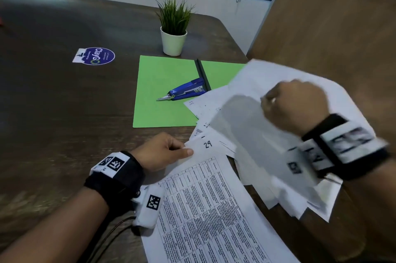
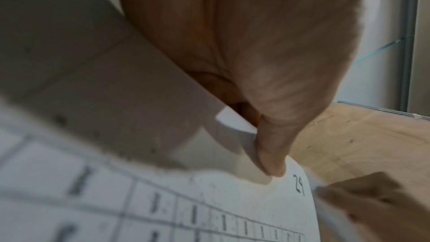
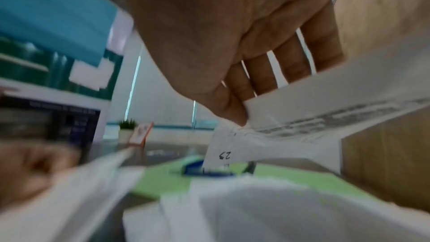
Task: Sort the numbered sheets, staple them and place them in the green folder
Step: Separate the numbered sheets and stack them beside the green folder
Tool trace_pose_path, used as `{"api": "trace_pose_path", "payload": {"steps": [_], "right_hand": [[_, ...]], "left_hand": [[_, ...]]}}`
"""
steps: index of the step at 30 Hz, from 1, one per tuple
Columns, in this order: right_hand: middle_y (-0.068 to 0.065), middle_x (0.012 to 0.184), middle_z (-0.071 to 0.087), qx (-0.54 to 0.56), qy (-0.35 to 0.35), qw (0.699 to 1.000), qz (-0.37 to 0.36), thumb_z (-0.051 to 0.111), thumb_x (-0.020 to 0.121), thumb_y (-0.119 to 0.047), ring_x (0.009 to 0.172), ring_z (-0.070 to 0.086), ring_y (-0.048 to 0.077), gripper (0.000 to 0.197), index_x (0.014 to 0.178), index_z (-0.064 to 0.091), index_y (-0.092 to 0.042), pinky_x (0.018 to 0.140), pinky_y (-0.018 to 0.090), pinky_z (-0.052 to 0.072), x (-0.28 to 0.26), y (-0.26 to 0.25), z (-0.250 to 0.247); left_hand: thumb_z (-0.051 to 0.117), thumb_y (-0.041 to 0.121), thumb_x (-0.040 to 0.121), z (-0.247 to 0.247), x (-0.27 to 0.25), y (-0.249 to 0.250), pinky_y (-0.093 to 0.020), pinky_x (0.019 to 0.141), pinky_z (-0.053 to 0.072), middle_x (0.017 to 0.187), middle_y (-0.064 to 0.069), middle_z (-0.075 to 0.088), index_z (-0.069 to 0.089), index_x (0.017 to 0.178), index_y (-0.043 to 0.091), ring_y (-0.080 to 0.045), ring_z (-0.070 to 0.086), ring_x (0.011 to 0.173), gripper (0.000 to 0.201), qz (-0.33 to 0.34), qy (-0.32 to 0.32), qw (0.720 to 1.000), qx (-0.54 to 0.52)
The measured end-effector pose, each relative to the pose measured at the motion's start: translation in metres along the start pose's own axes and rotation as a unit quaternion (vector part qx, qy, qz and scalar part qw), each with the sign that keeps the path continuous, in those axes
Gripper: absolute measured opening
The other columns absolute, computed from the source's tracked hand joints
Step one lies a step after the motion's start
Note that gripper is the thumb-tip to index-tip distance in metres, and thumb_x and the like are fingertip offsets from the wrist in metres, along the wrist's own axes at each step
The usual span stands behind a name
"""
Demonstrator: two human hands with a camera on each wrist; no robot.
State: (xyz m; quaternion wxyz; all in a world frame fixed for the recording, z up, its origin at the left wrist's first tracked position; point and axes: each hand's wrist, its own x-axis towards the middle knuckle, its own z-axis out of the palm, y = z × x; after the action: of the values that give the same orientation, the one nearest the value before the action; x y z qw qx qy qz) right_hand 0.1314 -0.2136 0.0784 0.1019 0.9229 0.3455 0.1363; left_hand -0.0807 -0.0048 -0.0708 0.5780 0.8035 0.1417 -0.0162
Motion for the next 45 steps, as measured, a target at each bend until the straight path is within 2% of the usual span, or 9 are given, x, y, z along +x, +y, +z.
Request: {"api": "trace_pose_path", "payload": {"steps": [6,11,16,21,26,29,35,39,45], "right_hand": [[0.01,0.113,0.068,0.04,-0.165,0.986,-0.001,0.043,0.099,-0.046,0.105,0.064,0.031,0.041,0.111,0.063,-0.012,0.08,0.034,0.045,-0.011,-0.075,0.071],[0.005,0.074,0.064,0.235,-0.115,0.965,0.024,0.042,0.1,-0.053,0.077,0.061,0.031,0.052,0.068,0.053,-0.014,0.061,0.031,0.039,-0.018,-0.078,0.08],[0.002,0.061,0.063,0.625,-0.158,0.763,0.045,0.069,0.09,-0.038,0.054,0.056,0.011,0.039,0.071,0.068,-0.005,0.054,0.018,0.043,-0.059,-0.079,0.069],[-0.014,0.047,0.046,0.623,-0.185,0.76,-0.005,0.078,0.084,-0.018,0.046,0.037,0.0,0.033,0.054,0.065,-0.02,0.052,0.016,0.034,-0.096,-0.076,0.078],[-0.015,0.076,0.075,0.589,-0.332,0.735,-0.045,0.078,0.085,-0.016,0.074,0.07,-0.003,0.017,0.073,0.079,-0.027,0.075,0.015,0.052,-0.116,-0.062,0.076],[-0.018,0.048,0.051,0.551,-0.343,0.76,-0.028,0.08,0.083,-0.023,0.046,0.044,-0.001,0.04,0.047,0.063,-0.026,0.054,0.013,0.034,-0.12,-0.048,0.083],[-0.007,0.05,0.04,0.582,-0.296,0.756,0.033,0.08,0.083,-0.018,0.044,0.029,0.006,0.034,0.06,0.057,-0.008,0.046,0.016,0.026,-0.123,-0.04,0.093],[-0.006,0.051,0.046,0.625,-0.218,0.746,0.072,0.073,0.088,-0.012,0.047,0.034,0.008,0.027,0.063,0.065,-0.009,0.05,0.019,0.032,-0.118,-0.049,0.097],[0.002,0.06,0.066,0.498,-0.065,0.864,0.039,0.071,0.089,-0.007,0.053,0.049,-0.001,0.019,0.071,0.071,-0.005,0.057,0.017,0.041,-0.062,0.005,0.056]], "left_hand": [[0.067,0.027,0.096,0.0,-0.001,-0.001,-0.028,0.054,0.023,0.059,-0.007,0.028,0.048,0.059,-0.005,-0.013,0.023,0.051,0.052,0.01,-0.006,1.0,-0.009],[0.065,0.028,0.097,0.0,0.001,-0.005,-0.03,0.055,0.02,0.058,-0.003,0.024,0.043,0.054,0.009,-0.014,0.02,0.052,0.053,0.018,0.0,1.0,-0.017],[0.063,0.028,0.099,0.001,0.002,-0.007,-0.028,0.055,0.022,0.056,0.0,0.023,0.039,0.054,0.013,-0.016,0.019,0.053,0.053,0.022,0.003,0.999,-0.038],[0.064,0.028,0.098,0.002,0.0,-0.003,-0.018,0.052,0.027,0.055,0.002,0.024,0.041,0.049,0.02,-0.013,0.02,0.051,0.055,0.021,0.009,1.0,-0.019],[0.064,0.029,0.097,0.001,-0.001,-0.002,-0.022,0.057,0.031,0.057,0.0,0.024,0.042,0.05,0.016,-0.014,0.021,0.052,0.054,0.008,0.014,0.999,-0.036],[0.064,0.029,0.098,0.003,-0.001,-0.001,-0.03,0.062,0.026,0.057,-0.003,0.024,0.041,0.053,0.005,-0.017,0.02,0.054,0.056,-0.005,0.012,0.998,-0.059],[0.063,0.016,0.098,0.007,-0.004,0.004,-0.012,0.072,0.046,0.053,-0.001,0.029,0.044,0.055,0.002,-0.011,0.026,0.045,0.048,-0.015,0.049,0.988,-0.144],[0.072,0.019,0.091,0.001,-0.006,0.003,-0.036,0.077,0.056,0.088,-0.015,0.077,0.077,0.082,-0.001,-0.022,0.069,0.073,0.023,-0.041,0.027,0.989,-0.14],[0.078,0.037,0.085,-0.011,-0.002,-0.001,-0.022,0.063,0.05,0.076,0.003,0.078,0.079,0.073,0.017,-0.008,0.07,0.066,0.023,-0.041,0.006,0.999,0.03]]}}
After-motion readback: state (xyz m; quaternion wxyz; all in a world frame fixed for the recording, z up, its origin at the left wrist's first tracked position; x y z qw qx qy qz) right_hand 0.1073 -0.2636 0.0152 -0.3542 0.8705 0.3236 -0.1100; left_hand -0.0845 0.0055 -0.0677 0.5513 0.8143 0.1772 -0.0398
